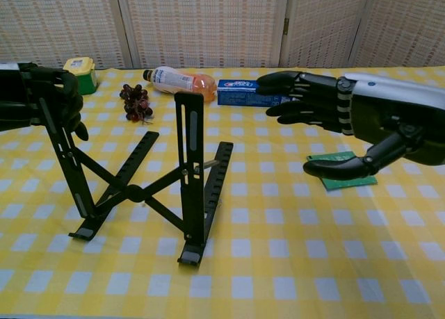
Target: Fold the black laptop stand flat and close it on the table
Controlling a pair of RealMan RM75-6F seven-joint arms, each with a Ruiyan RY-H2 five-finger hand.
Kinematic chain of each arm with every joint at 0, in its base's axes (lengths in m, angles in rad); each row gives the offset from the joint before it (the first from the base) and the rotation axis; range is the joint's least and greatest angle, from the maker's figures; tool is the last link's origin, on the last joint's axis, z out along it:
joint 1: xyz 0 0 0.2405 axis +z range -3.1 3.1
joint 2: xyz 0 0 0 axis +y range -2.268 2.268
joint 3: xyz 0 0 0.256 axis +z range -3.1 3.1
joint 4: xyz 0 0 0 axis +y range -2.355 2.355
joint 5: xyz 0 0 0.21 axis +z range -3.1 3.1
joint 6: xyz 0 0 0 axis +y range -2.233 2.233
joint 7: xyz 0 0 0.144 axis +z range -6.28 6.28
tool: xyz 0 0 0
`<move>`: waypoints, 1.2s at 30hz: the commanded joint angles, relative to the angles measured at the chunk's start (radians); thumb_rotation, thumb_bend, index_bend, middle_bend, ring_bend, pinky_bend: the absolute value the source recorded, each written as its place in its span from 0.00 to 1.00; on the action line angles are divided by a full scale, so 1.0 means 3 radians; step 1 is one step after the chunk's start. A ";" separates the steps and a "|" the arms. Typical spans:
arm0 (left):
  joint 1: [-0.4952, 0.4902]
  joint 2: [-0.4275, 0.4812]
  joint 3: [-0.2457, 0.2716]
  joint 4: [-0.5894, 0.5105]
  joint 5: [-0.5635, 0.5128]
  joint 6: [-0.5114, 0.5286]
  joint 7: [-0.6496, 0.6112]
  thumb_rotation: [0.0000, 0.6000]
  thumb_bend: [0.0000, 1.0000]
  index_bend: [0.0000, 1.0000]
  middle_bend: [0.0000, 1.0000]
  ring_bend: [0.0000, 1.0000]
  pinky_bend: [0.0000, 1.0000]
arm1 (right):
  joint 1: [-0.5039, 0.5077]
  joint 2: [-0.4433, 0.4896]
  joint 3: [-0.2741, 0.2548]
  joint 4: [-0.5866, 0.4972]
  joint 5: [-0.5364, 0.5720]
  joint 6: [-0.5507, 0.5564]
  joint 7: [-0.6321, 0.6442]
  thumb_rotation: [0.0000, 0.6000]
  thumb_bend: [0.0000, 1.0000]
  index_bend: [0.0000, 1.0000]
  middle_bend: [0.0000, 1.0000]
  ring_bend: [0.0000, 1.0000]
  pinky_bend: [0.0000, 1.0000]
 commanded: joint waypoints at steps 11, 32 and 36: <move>0.0039 0.0066 0.0092 -0.0139 0.0007 0.0068 0.0196 1.00 0.25 0.50 0.54 0.48 0.36 | 0.0433 -0.0642 0.0003 0.0457 0.0132 -0.0056 0.0919 1.00 0.33 0.01 0.06 0.10 0.00; 0.0094 0.0151 0.0068 -0.0383 -0.0082 0.0124 0.0475 1.00 0.25 0.46 0.49 0.32 0.29 | 0.0597 -0.1188 -0.0162 0.0884 0.0292 -0.0034 0.1681 1.00 0.33 0.05 0.07 0.11 0.00; 0.0110 0.0168 0.0047 -0.0420 -0.0104 0.0141 0.0520 1.00 0.25 0.45 0.43 0.24 0.25 | 0.0611 -0.1233 -0.0196 0.0917 0.0304 -0.0032 0.1792 1.00 0.33 0.05 0.07 0.11 0.00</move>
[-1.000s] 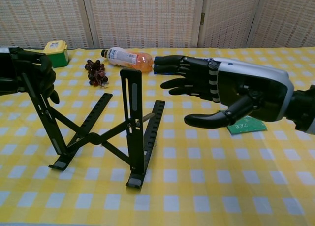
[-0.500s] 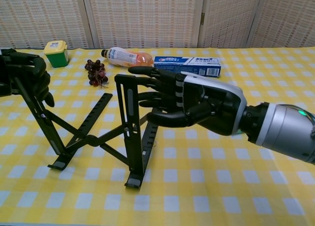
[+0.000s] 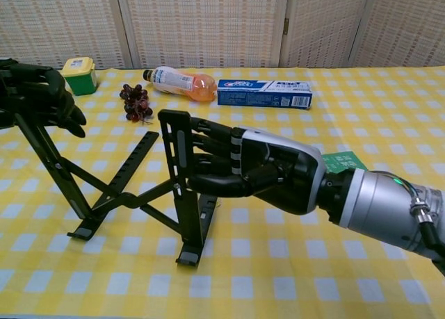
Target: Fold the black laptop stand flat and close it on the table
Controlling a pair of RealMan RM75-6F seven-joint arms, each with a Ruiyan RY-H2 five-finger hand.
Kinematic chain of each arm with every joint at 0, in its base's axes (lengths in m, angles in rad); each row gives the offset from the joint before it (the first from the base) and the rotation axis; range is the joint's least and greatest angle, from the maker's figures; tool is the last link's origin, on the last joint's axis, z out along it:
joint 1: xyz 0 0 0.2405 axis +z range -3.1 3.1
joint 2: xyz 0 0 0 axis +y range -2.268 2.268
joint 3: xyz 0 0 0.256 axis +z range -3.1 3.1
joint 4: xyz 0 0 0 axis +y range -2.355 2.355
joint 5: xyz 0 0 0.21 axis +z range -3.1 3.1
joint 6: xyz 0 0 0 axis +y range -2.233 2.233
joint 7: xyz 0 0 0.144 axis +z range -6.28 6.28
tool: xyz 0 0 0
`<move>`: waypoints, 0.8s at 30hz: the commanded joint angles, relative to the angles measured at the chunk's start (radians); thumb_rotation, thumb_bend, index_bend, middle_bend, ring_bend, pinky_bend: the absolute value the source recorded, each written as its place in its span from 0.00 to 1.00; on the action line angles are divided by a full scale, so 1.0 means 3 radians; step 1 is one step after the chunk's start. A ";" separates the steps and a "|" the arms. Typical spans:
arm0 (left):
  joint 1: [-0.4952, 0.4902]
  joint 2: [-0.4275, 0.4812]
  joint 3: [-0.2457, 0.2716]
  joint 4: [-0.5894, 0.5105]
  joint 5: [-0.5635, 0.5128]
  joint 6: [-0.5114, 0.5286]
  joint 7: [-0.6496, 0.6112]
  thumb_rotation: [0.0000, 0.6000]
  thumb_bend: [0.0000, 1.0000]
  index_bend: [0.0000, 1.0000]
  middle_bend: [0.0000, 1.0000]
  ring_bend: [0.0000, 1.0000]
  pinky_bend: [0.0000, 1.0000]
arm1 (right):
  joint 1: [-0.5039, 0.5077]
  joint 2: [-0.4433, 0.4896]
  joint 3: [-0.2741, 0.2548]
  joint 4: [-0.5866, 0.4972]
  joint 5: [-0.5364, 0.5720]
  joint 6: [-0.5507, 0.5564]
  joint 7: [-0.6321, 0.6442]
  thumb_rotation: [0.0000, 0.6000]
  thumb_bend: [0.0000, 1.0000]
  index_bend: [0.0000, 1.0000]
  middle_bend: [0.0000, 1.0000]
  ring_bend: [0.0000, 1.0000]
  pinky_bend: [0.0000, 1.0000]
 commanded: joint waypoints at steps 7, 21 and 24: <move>0.0060 0.0014 -0.0066 -0.0051 -0.0083 0.0017 0.0159 1.00 0.25 0.44 0.36 0.15 0.19 | 0.0018 -0.0110 -0.0087 0.0048 0.0043 -0.0009 0.0245 1.00 0.33 0.06 0.07 0.11 0.00; 0.0109 0.0007 -0.0105 -0.0046 -0.0097 0.0012 0.0192 1.00 0.25 0.42 0.26 0.06 0.12 | 0.0019 -0.0194 -0.0189 0.0075 0.0187 -0.0154 0.0911 1.00 0.33 0.07 0.07 0.11 0.00; 0.0112 0.0006 -0.0107 -0.0040 -0.0097 0.0001 0.0187 1.00 0.25 0.42 0.26 0.06 0.11 | 0.0015 -0.0206 -0.0202 0.0064 0.0211 -0.0184 0.0999 1.00 0.33 0.07 0.07 0.11 0.00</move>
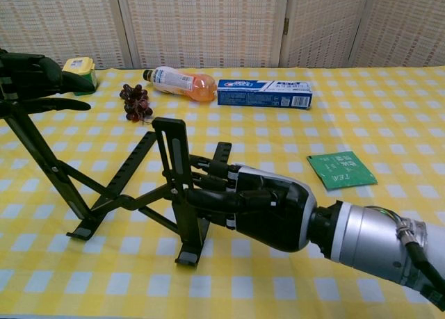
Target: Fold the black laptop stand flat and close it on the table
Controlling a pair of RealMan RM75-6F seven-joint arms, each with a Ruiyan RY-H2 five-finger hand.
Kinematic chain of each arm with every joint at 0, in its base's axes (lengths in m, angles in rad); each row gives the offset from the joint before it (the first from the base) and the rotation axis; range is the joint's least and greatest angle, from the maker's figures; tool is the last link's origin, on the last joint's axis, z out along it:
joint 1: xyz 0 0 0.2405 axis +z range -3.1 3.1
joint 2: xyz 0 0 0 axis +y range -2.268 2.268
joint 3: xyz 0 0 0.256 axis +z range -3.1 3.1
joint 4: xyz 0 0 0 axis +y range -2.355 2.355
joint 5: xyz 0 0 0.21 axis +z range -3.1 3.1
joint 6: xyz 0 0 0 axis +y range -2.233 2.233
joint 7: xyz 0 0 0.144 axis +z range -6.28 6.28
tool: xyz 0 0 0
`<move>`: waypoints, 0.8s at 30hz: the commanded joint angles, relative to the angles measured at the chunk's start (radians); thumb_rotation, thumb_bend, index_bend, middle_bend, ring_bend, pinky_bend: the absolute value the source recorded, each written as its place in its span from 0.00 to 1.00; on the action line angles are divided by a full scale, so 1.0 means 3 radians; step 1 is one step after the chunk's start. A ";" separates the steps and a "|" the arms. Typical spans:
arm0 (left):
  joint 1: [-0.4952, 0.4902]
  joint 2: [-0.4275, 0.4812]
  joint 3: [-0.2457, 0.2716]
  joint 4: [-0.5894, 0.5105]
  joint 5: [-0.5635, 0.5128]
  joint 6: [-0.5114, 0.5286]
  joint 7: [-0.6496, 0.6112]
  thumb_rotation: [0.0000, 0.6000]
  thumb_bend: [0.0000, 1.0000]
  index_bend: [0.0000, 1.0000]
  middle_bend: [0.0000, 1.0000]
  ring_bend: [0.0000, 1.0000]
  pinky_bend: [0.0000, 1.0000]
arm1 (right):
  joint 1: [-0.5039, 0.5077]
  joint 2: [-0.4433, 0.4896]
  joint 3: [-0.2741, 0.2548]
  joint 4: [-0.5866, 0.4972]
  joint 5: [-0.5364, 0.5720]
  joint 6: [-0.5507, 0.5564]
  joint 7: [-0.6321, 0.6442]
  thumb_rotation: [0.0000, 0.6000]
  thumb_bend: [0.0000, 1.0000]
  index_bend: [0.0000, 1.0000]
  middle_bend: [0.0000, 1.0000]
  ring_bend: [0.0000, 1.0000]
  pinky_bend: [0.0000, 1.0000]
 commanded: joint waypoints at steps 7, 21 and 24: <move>0.0014 -0.0004 -0.0013 0.0016 -0.0015 -0.0028 0.0006 1.00 0.25 0.42 0.26 0.06 0.11 | -0.0013 -0.0021 -0.0026 -0.0061 0.0054 -0.0067 0.0211 1.00 0.33 0.07 0.07 0.11 0.00; 0.0047 -0.0018 -0.0022 0.0050 -0.0157 -0.0540 0.1196 1.00 0.25 0.24 0.23 0.06 0.11 | -0.0025 0.0275 0.0059 -0.0379 -0.0125 0.0200 -0.0599 1.00 0.33 0.07 0.07 0.11 0.00; 0.0069 -0.0024 -0.0057 -0.0007 -0.0251 -0.0689 0.1613 1.00 0.26 0.24 0.23 0.06 0.11 | -0.0009 0.0407 0.0095 -0.0527 -0.0131 0.0219 -0.0822 1.00 0.33 0.07 0.07 0.11 0.00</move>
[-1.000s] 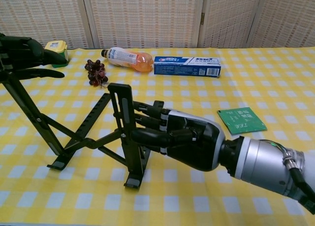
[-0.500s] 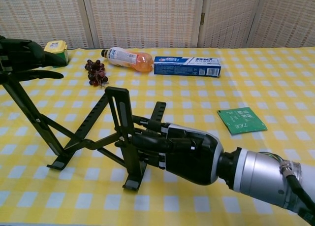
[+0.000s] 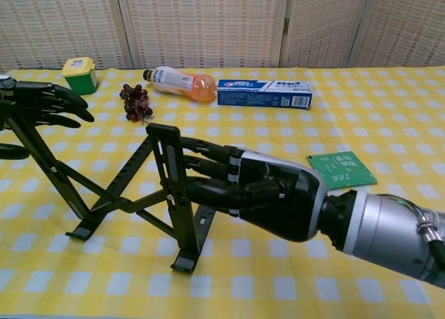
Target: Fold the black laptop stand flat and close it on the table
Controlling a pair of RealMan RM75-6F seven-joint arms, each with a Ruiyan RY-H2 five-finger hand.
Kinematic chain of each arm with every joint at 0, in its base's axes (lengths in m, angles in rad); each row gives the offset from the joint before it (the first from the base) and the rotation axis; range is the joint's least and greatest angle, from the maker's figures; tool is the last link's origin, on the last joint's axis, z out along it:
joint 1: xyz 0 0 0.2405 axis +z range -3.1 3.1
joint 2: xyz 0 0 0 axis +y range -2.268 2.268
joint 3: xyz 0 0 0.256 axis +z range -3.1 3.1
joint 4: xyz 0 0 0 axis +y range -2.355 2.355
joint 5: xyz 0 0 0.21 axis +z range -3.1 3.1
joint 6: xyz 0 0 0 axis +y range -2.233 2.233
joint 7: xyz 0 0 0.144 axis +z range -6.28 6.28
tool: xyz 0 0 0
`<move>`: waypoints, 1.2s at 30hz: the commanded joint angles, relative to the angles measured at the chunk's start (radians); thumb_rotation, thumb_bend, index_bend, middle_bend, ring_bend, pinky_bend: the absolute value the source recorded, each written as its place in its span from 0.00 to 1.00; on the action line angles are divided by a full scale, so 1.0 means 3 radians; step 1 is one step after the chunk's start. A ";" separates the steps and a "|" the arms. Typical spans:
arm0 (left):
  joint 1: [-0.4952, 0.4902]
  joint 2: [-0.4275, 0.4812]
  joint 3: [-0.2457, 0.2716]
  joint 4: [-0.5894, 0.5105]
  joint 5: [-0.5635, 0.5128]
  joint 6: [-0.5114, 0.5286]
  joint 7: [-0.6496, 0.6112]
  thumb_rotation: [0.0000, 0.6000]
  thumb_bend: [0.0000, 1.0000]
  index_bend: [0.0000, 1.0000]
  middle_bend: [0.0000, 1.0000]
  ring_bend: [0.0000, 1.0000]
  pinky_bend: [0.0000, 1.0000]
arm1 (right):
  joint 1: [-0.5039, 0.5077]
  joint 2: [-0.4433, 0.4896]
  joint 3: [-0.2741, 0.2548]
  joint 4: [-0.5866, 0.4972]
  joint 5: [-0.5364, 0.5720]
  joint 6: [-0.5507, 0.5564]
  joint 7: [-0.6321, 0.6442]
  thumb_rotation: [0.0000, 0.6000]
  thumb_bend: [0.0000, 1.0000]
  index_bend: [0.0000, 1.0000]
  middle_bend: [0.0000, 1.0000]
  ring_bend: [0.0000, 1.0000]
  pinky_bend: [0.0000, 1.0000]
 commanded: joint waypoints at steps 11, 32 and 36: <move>0.0187 -0.0201 -0.0248 -0.0203 -0.0563 -0.0571 0.1585 1.00 0.28 0.42 0.23 0.13 0.16 | 0.0038 0.0439 0.0153 -0.0563 0.0056 0.0035 -0.0683 1.00 0.33 0.07 0.07 0.10 0.00; 0.0369 -0.0485 -0.0417 -0.0223 -0.0807 -0.0813 0.1960 1.00 0.33 0.51 0.25 0.17 0.21 | 0.0035 0.0380 0.0129 -0.0514 0.0080 -0.0054 -0.0685 1.00 0.33 0.07 0.07 0.09 0.00; 0.0381 -0.0521 -0.0431 -0.0199 -0.0787 -0.0824 0.1944 1.00 0.34 0.53 0.26 0.17 0.21 | 0.0034 0.0365 0.0127 -0.0502 0.0091 -0.0070 -0.0685 1.00 0.33 0.07 0.07 0.09 0.00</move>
